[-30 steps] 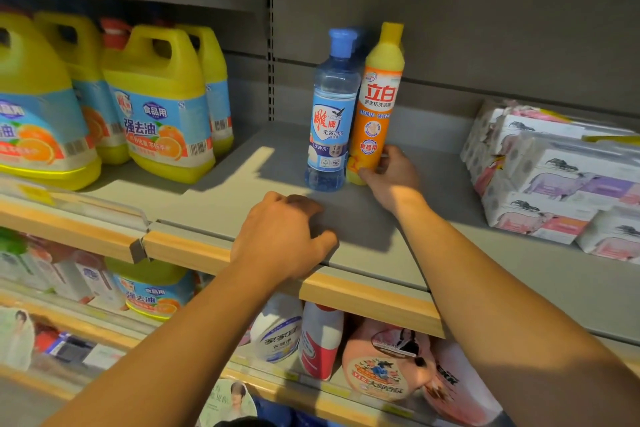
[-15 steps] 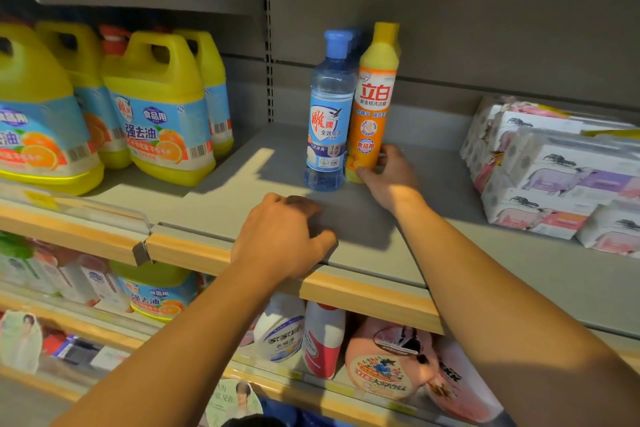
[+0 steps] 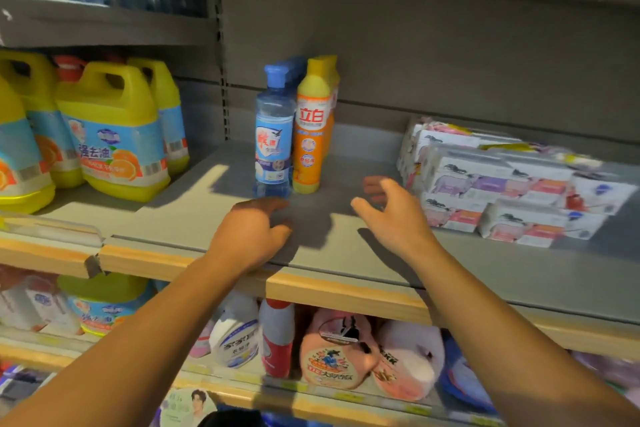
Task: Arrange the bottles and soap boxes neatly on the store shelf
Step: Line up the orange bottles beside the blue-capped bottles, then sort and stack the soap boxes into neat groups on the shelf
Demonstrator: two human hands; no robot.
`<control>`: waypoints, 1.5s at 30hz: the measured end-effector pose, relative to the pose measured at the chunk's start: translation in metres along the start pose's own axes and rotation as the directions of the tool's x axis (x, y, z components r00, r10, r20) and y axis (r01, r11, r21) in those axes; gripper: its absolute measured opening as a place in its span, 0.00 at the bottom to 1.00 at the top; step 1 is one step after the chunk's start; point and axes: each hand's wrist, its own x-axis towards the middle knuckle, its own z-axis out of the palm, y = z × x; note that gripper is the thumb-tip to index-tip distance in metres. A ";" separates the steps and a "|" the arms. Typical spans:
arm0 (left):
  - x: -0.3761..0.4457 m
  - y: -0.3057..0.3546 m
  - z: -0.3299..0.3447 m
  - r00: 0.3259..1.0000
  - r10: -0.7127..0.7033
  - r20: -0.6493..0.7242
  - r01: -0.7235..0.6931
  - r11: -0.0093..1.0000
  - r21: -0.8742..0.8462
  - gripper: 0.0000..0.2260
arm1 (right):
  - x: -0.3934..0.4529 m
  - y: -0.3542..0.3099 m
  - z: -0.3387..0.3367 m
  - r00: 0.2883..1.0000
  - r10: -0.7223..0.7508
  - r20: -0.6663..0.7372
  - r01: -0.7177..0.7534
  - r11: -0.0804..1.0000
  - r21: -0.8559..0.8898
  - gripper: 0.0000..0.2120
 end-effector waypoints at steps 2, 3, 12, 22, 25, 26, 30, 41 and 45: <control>0.006 0.022 0.009 0.999 0.032 -0.011 -0.033 0.995 -0.092 0.17 | -0.006 0.008 -0.032 0.996 -0.044 -0.079 0.038 0.996 -0.079 0.18; 0.010 0.034 0.014 0.999 0.045 -0.005 -0.045 0.992 -0.122 0.16 | -0.007 0.013 -0.048 0.989 -0.067 -0.134 0.048 0.989 -0.140 0.17; 0.049 0.102 0.069 0.979 0.197 0.059 -0.182 0.963 -0.200 0.17 | 0.032 0.072 -0.141 0.976 -0.135 -0.169 -0.022 0.716 -0.698 0.31; 0.073 0.105 0.100 0.968 0.242 -0.060 -0.249 0.930 -0.269 0.09 | 0.037 0.098 -0.128 0.950 -0.229 -0.212 0.048 0.779 -0.625 0.26; 0.071 0.104 0.098 0.961 0.271 -0.063 -0.278 0.929 -0.244 0.08 | 0.036 0.091 -0.134 0.963 -0.168 -0.212 0.036 0.855 -0.517 0.26; 0.071 0.104 0.098 0.959 0.279 -0.057 -0.284 0.928 -0.239 0.08 | 0.036 0.088 -0.136 0.968 -0.152 -0.199 0.036 0.872 -0.488 0.26; 0.069 0.106 0.097 0.964 0.257 -0.061 -0.264 0.920 -0.289 0.08 | 0.026 0.071 -0.141 0.970 -0.157 -0.186 0.071 0.913 -0.402 0.23; 0.079 0.080 0.042 0.915 0.377 0.144 -0.072 0.504 -0.861 0.12 | 0.019 0.026 -0.056 0.995 -0.046 -0.094 0.059 0.988 0.141 0.21; 0.090 0.065 0.051 0.963 0.262 0.070 -0.086 0.537 -0.839 0.09 | 0.040 0.030 -0.021 0.989 0.102 -0.106 -0.049 0.908 0.417 0.16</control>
